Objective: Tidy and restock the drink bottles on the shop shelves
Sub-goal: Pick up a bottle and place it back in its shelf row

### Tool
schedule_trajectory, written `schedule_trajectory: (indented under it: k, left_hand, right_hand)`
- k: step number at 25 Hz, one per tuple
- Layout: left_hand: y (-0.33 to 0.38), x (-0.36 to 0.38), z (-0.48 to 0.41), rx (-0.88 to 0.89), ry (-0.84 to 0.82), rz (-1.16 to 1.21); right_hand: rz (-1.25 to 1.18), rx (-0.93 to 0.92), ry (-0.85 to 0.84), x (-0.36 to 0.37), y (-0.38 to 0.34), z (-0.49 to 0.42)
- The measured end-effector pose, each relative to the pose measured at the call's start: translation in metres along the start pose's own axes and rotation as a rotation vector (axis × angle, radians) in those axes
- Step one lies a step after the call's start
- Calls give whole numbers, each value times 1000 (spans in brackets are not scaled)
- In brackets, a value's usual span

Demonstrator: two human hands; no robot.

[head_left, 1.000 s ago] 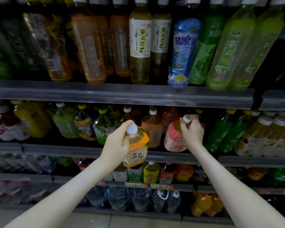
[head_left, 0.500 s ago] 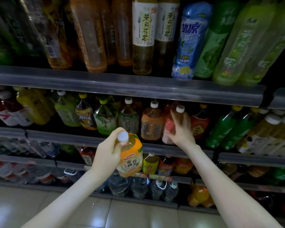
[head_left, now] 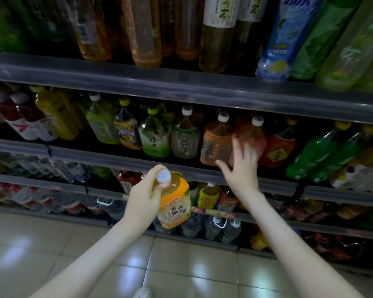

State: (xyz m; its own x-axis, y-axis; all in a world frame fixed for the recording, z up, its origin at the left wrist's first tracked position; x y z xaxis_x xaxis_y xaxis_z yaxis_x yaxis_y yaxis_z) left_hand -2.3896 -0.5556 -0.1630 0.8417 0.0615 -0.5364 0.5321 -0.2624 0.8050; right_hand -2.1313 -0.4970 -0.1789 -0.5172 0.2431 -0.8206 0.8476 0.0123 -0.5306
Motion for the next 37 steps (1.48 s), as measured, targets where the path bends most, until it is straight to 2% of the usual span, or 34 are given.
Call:
schedule_trajectory:
  k: [2, 4, 6, 10, 12, 14, 18, 21, 25, 30, 34, 37]
  left_hand:
    - [-16, -10, 4, 28, -24, -1]
    - [-36, -25, 7, 75, -75, -28]
    - [-60, -41, 10, 117, -133, -50]
    - [-143, -88, 10, 122, -271, -36]
    - [-192, -110, 6, 164, -342, -30]
    - [-252, -131, 0, 168, -324, -52]
    - [-391, -140, -9, -194, -191, 23]
    - [-461, -112, -25, -194, -147, 131]
    - [-508, -77, -51, -87, -106, 232]
    - [-529, -85, -82, -193, 87, 345]
    - [-527, -78, -71, -130, 41, 376]
    - [-534, -72, -59, -118, 56, 384]
  right_hand:
    - [-324, -155, -368, 54, -54, 57]
    - [-392, -191, -693, 115, -99, 104]
    - [-451, -137, -758, 158, -127, 110]
    - [-512, -31, -707, 241, -187, 98]
    - [-541, 75, -619, 289, -210, 99]
    - [-605, 155, -491, 341, -230, 95]
    - [-702, 246, -351, 450, -237, 73]
    - [-677, 222, -224, 511, -218, 52]
    - [-649, 180, -77, 559, -187, 27]
    - [-612, 166, 6, 567, -193, 3]
    - [-596, 119, 34, 560, -190, 6]
    - [-588, 141, -14, 569, -181, 12]
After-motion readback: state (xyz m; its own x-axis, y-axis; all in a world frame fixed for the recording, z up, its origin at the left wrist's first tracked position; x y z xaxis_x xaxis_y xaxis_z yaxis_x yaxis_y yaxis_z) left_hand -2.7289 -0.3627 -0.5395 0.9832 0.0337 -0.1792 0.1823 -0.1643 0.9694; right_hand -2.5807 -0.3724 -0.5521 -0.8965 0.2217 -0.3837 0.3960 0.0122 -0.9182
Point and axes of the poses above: each hand's wrist, its own z-axis away from the middle knuckle, its own x-axis out of the palm, y = z × x, the point moved 10 cm from there along -z, towards the middle knuckle, and after that the axes turned 2 degrees about -y, right-handed, at the moved point
